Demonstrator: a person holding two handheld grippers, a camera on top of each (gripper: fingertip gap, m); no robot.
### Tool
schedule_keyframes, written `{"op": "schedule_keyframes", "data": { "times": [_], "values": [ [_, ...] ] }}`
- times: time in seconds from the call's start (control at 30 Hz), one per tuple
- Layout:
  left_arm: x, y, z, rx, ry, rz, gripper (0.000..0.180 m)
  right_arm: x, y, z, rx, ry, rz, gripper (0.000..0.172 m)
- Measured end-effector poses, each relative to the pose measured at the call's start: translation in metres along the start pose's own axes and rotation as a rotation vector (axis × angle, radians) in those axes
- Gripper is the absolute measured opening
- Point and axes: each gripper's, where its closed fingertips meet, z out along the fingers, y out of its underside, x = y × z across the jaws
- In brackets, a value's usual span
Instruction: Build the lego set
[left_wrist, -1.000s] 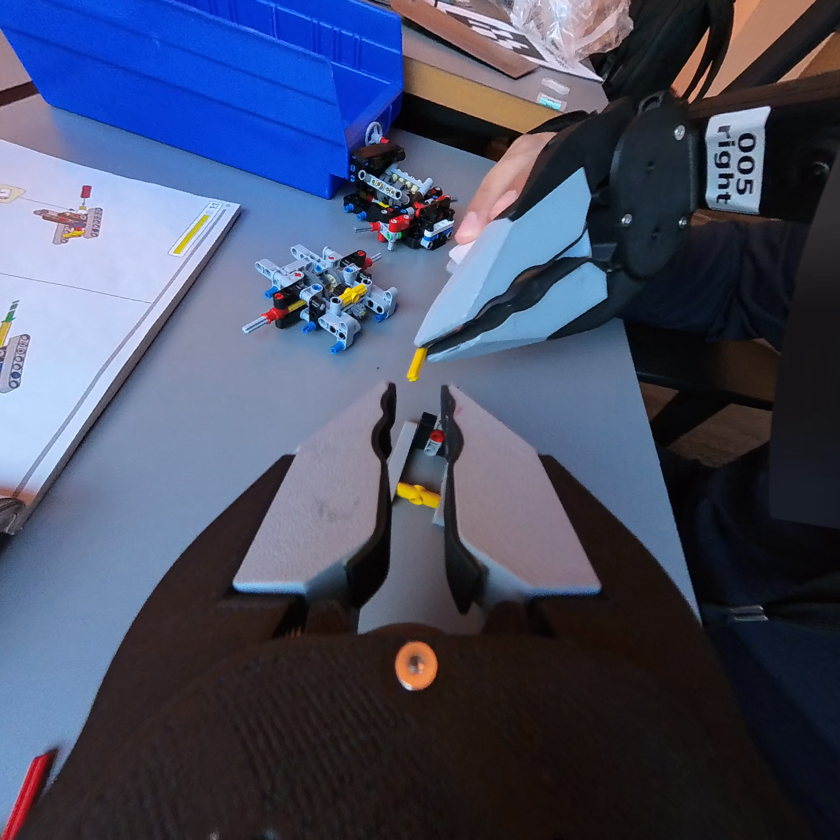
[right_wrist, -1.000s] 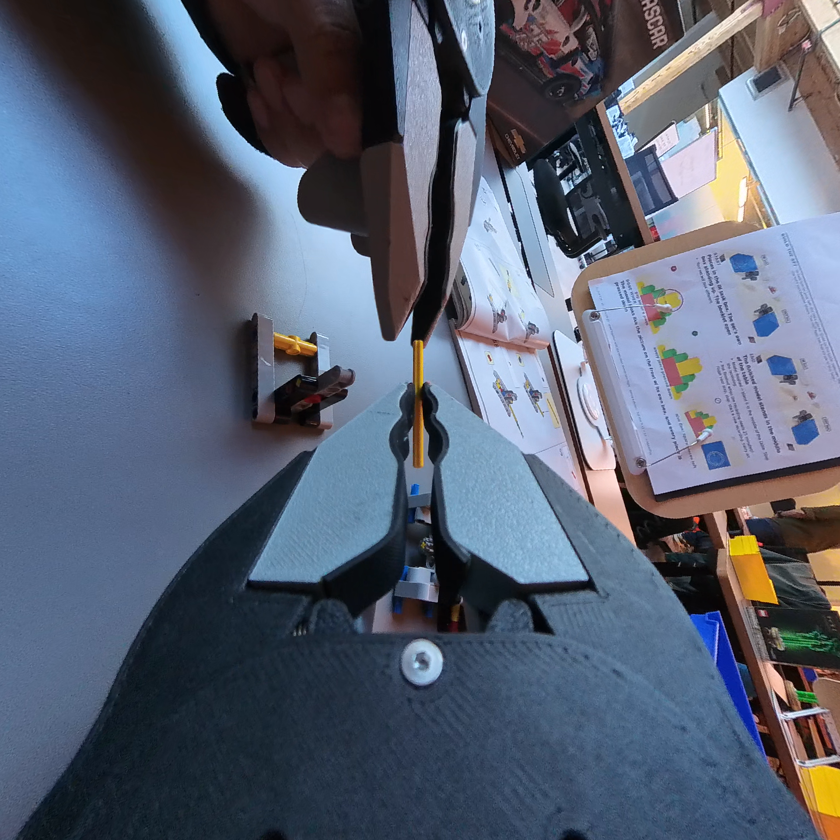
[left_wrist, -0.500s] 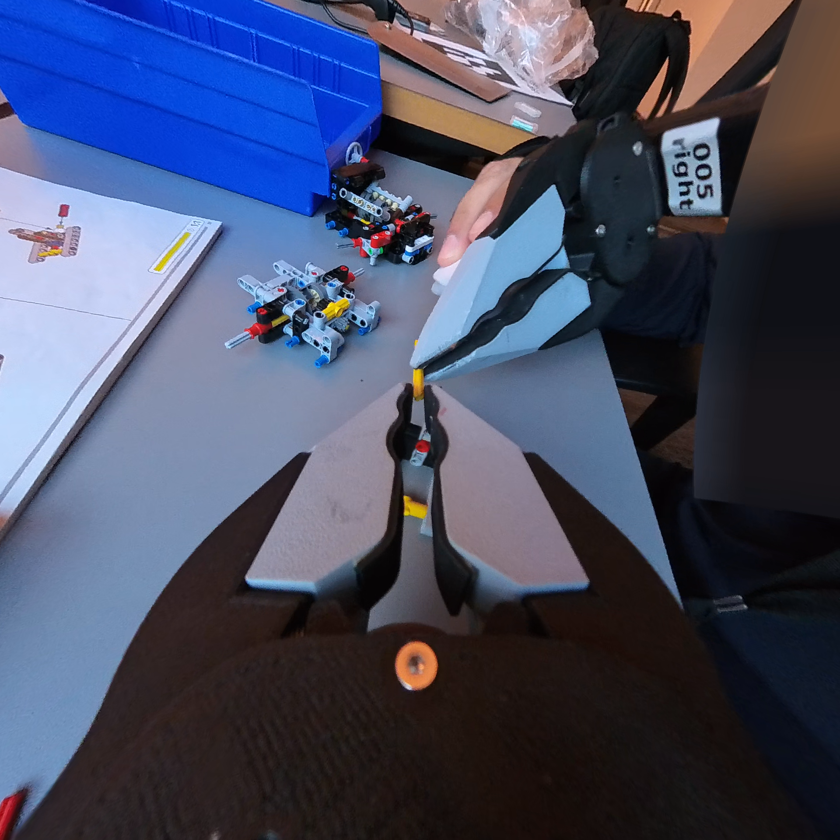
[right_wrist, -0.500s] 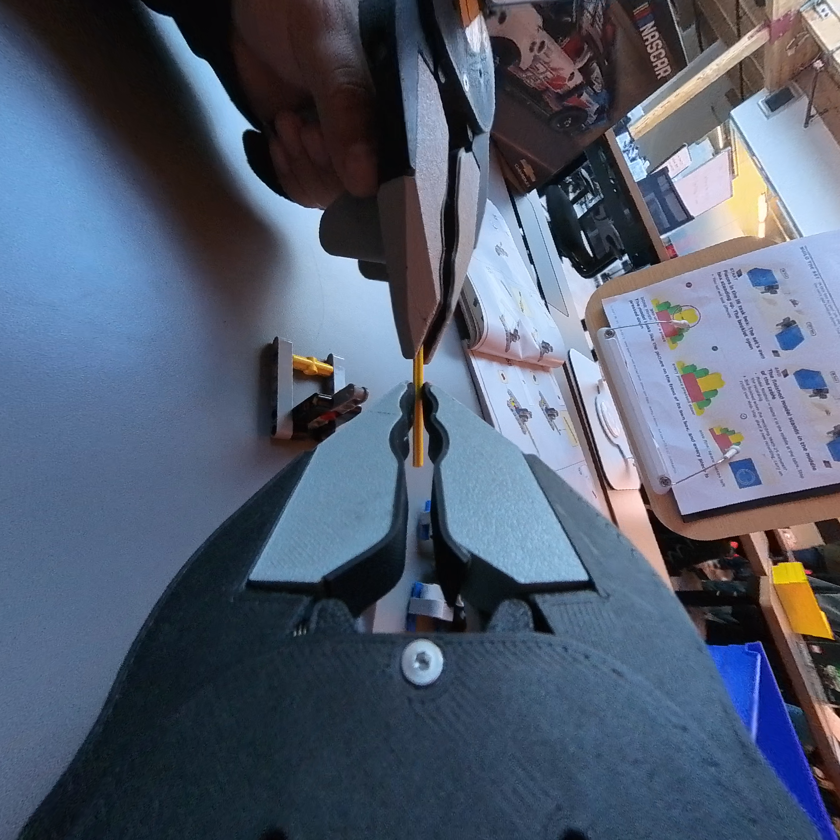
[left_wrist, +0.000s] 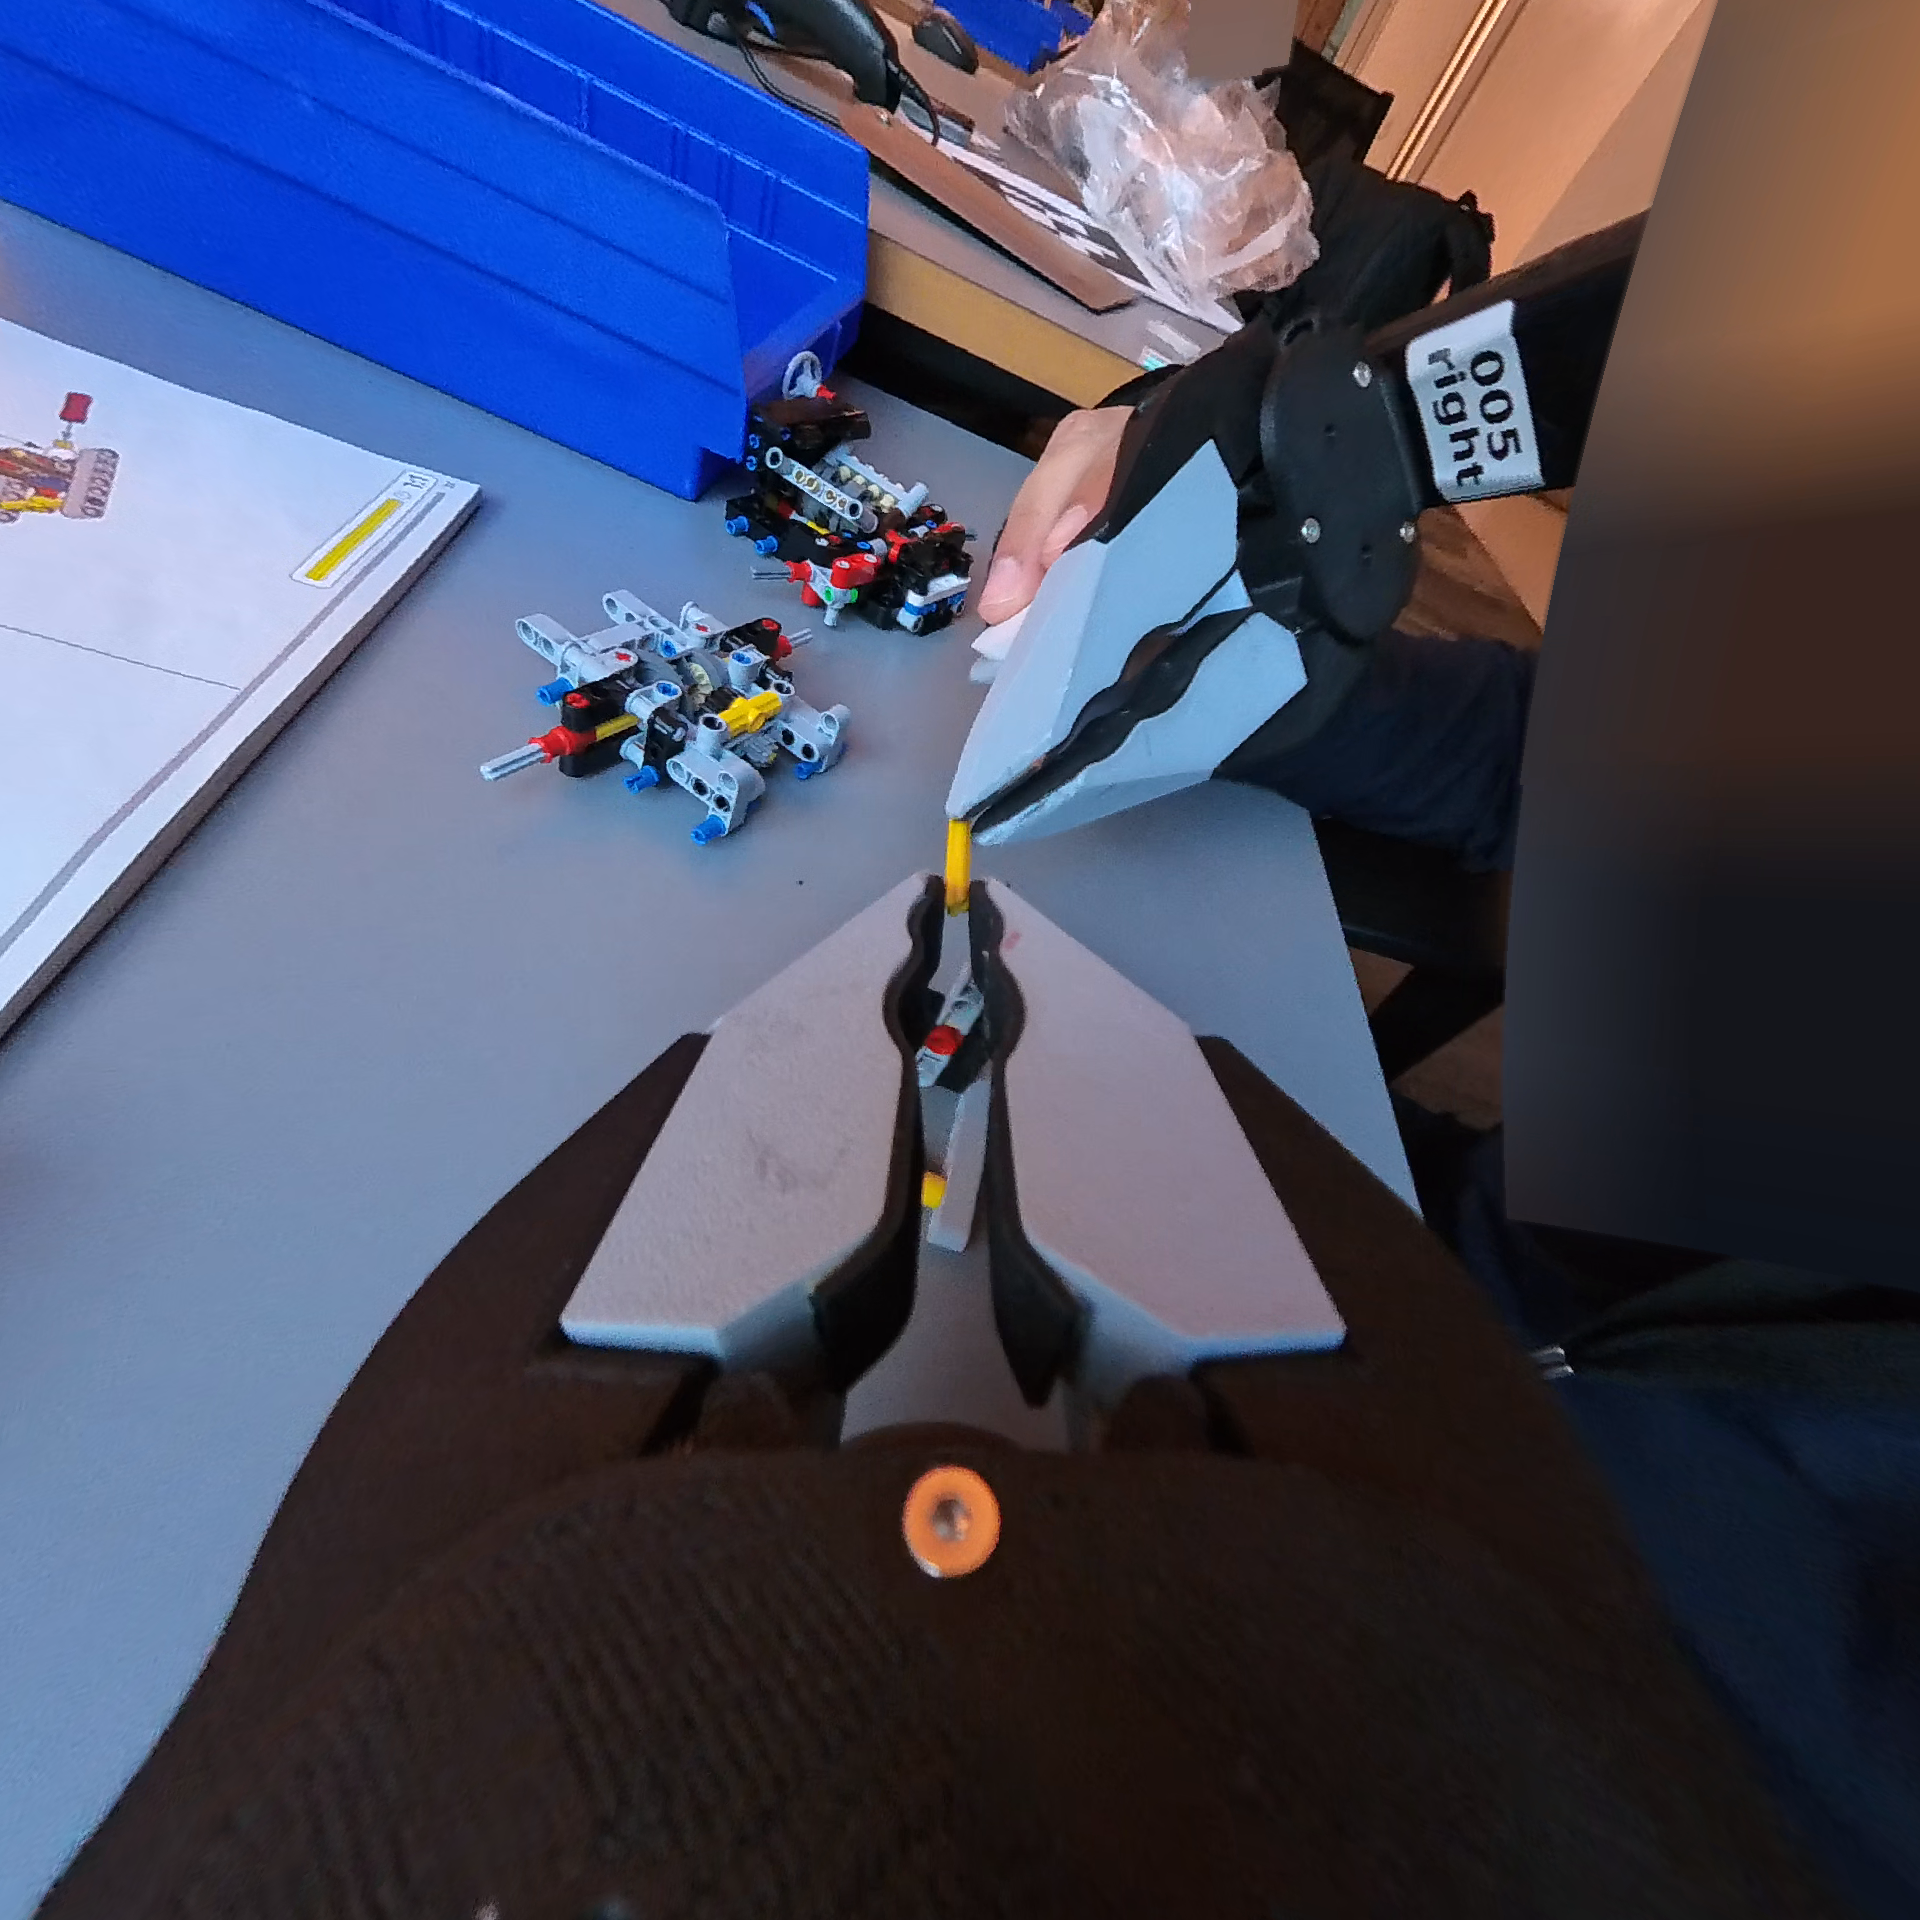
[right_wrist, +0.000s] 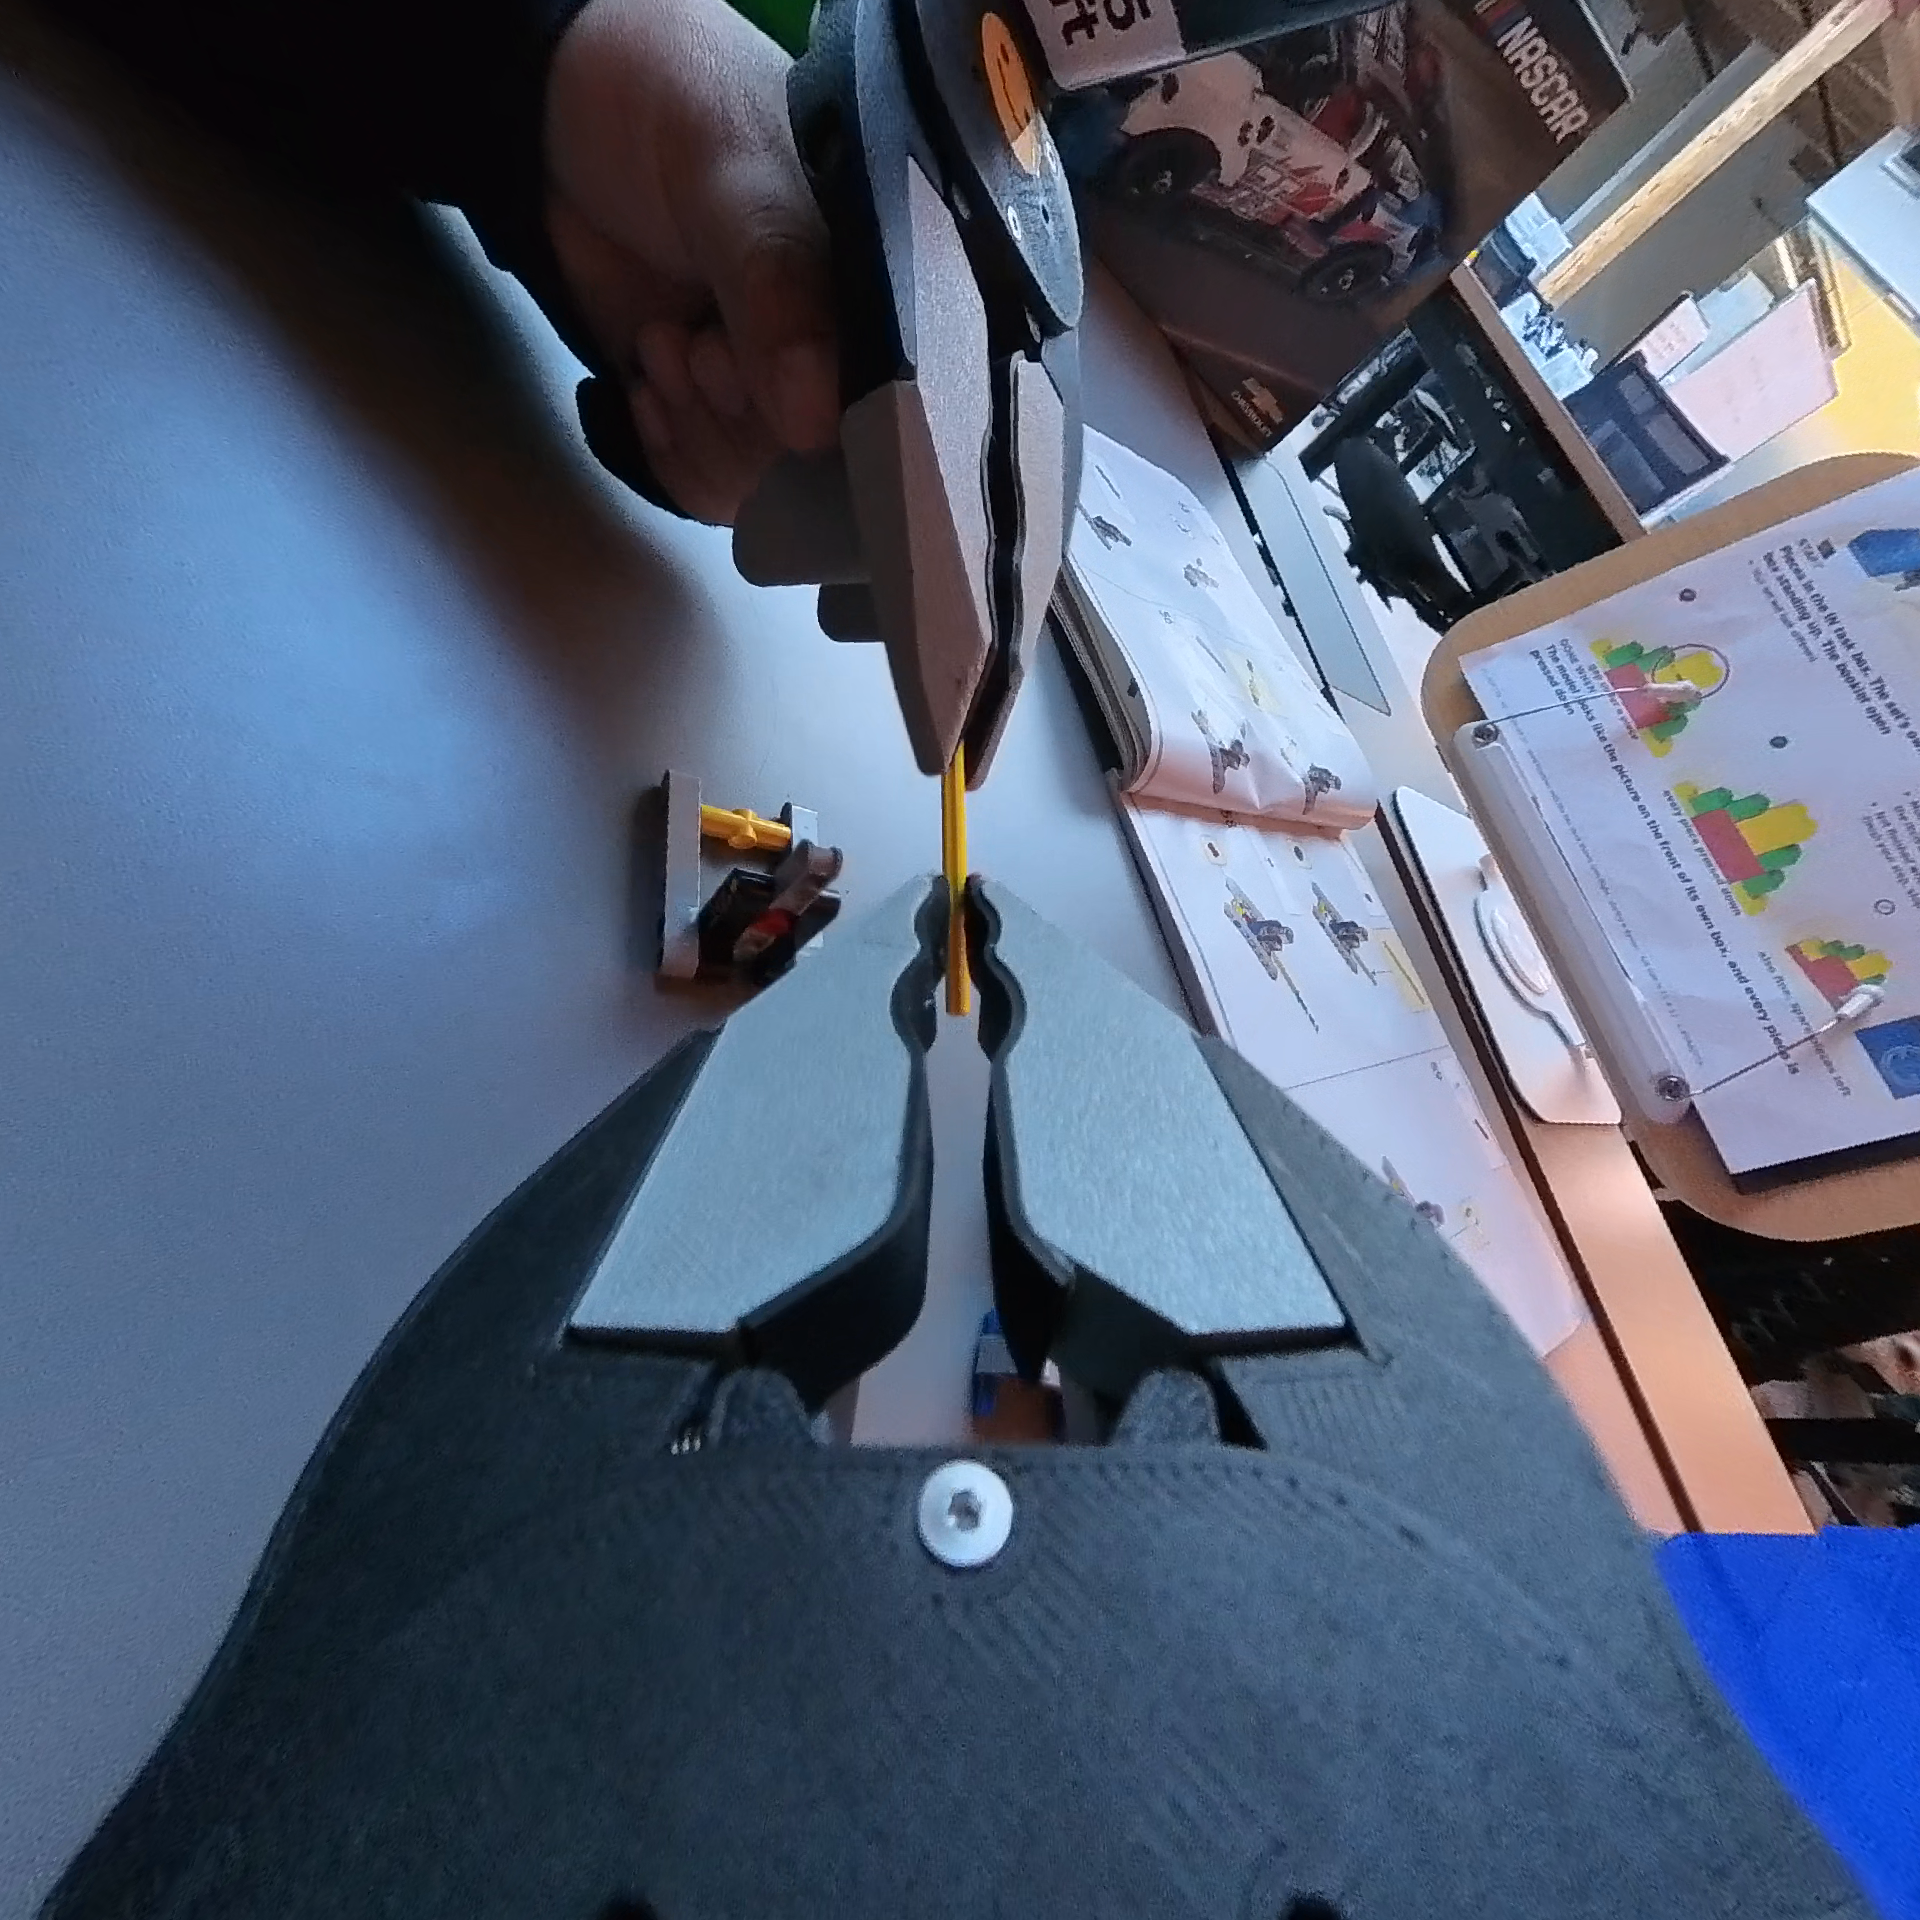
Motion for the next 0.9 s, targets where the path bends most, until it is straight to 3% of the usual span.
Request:
{"op": "schedule_keyframes", "data": {
  "times": [0.53, 0.63, 0.9],
  "values": [
    [-0.001, -0.001, -0.003, 0.035, 0.059, -0.099, 0.002, 0.0, -0.001, -0.007, 0.043, -0.064, 0.096, 0.0],
    [0.0, 0.0, -0.003, 0.041, 0.082, -0.122, 0.001, -0.002, 0.006, -0.005, 0.014, -0.085, 0.112, 0.008],
    [-0.001, 0.003, 0.001, 0.022, 0.086, -0.124, 0.002, -0.002, 0.012, -0.004, -0.022, -0.076, 0.081, 0.001]
  ]
}}
